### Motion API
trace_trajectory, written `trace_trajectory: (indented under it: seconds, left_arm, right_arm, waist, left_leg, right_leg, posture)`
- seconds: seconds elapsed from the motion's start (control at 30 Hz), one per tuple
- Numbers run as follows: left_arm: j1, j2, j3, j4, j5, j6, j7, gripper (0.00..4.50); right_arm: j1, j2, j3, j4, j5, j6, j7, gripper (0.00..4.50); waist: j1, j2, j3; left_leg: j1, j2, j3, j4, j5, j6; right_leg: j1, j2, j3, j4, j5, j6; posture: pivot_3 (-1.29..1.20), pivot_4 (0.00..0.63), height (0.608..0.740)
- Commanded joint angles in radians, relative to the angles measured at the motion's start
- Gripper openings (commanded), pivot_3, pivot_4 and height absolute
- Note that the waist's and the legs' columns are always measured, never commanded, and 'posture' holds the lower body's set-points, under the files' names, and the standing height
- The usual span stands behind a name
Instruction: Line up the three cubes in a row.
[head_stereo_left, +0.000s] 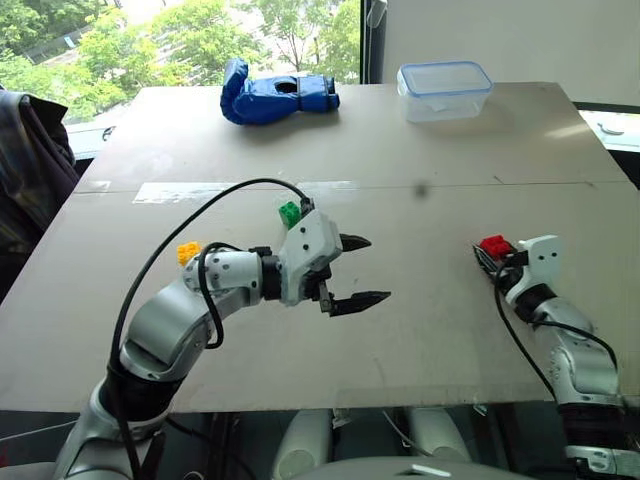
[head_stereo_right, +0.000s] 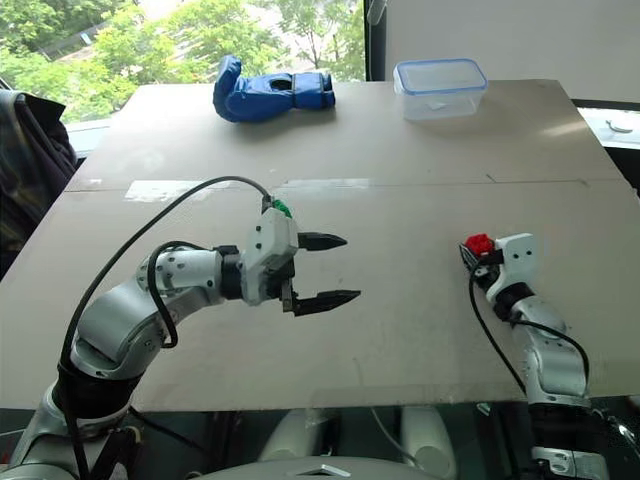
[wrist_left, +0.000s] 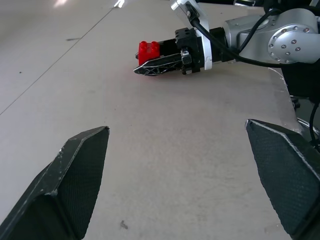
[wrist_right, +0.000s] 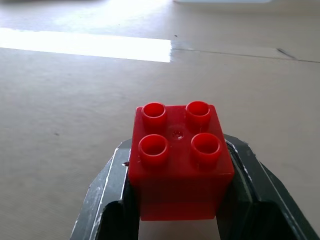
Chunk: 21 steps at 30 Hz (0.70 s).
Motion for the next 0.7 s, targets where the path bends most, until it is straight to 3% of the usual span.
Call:
trace_trajectory:
  seconds: [0.03, 0.27, 0.37, 0.7]
  left_arm:
    - [0.008, 0.012, 0.013, -0.021, 0.017, -0.029, -0.009, 4.50]
    - [0.022, 0.035, 0.041, -0.017, 0.024, -0.033, -0.016, 4.50]
    - [0.035, 0.046, 0.053, -0.020, 0.024, -0.033, -0.011, 4.50]
    - [0.049, 0.056, 0.064, -0.008, 0.026, -0.038, -0.017, 4.50]
  right_arm:
    - [-0.013, 0.039, 0.007, -0.107, -0.050, 0.073, -0.122, 1.37]
    - [-0.030, 0.170, 0.088, -0.177, -0.113, 0.188, -0.256, 1.37]
    - [-0.018, 0.181, 0.154, -0.165, -0.148, 0.172, -0.243, 1.37]
    - [-0.002, 0.232, 0.186, -0.099, -0.178, 0.092, -0.266, 1.37]
  waist:
    - [0.005, 0.000, 0.000]
    - [-0.002, 0.000, 0.000]
    - [-0.004, 0.000, 0.000]
    - [-0.003, 0.000, 0.000]
  left_leg:
    - [-0.001, 0.000, 0.000, 0.000, 0.000, 0.000]
    - [-0.003, -0.001, -0.001, -0.001, 0.000, -0.001]
    - [-0.003, -0.001, -0.001, -0.001, 0.000, 0.000]
    - [-0.003, -0.001, -0.001, -0.001, 0.000, 0.000]
  right_leg:
    - [-0.001, 0.000, 0.000, 0.000, 0.000, 0.000]
    - [-0.003, -0.001, -0.001, 0.000, 0.000, 0.000]
    - [-0.003, 0.000, -0.001, 0.000, 0.000, 0.000]
    - [-0.003, 0.000, -0.001, 0.000, 0.000, 0.000]
  posture:
    - [0.00, 0.150, 0.740]
    - [0.00, 0.150, 0.740]
    - [0.00, 0.150, 0.740]
    - [0.00, 0.150, 0.740]
